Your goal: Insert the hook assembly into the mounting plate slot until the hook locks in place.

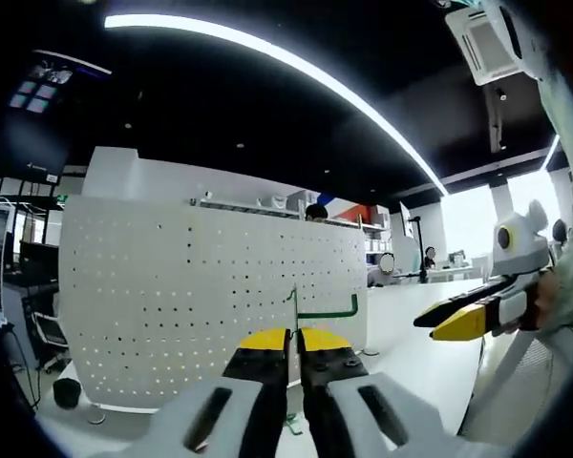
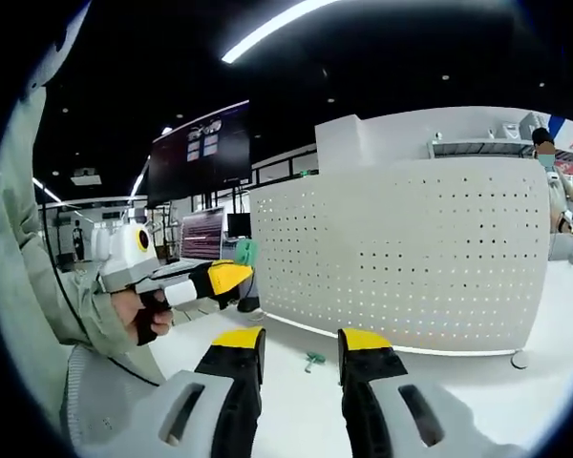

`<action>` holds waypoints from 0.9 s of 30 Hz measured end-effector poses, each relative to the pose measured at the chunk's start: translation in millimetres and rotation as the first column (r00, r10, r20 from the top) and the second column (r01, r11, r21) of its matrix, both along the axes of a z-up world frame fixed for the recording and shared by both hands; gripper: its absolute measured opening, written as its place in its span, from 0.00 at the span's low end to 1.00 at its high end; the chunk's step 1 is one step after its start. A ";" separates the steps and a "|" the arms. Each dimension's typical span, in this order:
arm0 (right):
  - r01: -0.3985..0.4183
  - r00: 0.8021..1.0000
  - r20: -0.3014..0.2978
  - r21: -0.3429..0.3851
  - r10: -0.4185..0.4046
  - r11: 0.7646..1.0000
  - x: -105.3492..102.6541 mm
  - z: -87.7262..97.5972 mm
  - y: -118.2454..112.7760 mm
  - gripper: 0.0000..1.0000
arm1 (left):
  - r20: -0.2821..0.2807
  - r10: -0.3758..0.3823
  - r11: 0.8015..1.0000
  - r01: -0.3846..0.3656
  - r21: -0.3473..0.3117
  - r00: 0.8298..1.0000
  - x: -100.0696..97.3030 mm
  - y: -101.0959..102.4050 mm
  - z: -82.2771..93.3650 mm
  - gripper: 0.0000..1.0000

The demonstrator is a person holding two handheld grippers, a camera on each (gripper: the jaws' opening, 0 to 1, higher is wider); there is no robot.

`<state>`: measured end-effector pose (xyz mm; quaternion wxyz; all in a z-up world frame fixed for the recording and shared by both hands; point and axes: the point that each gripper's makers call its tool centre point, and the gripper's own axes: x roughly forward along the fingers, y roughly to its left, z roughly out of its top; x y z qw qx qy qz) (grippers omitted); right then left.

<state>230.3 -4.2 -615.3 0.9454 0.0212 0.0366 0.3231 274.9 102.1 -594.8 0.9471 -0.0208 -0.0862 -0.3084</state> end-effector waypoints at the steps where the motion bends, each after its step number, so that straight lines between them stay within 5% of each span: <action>1: -0.002 1.000 0.003 0.005 0.002 1.000 1.1 2.7 2.4 0.28 | 0.002 -0.002 1.000 0.002 0.002 1.000 -0.4 -0.4 0.4 0.03; 27: -0.113 0.993 0.040 0.051 0.111 0.992 9.8 37.9 46.3 0.21 | 0.022 -0.093 0.995 0.092 0.032 0.995 -11.8 -21.3 1.0 0.03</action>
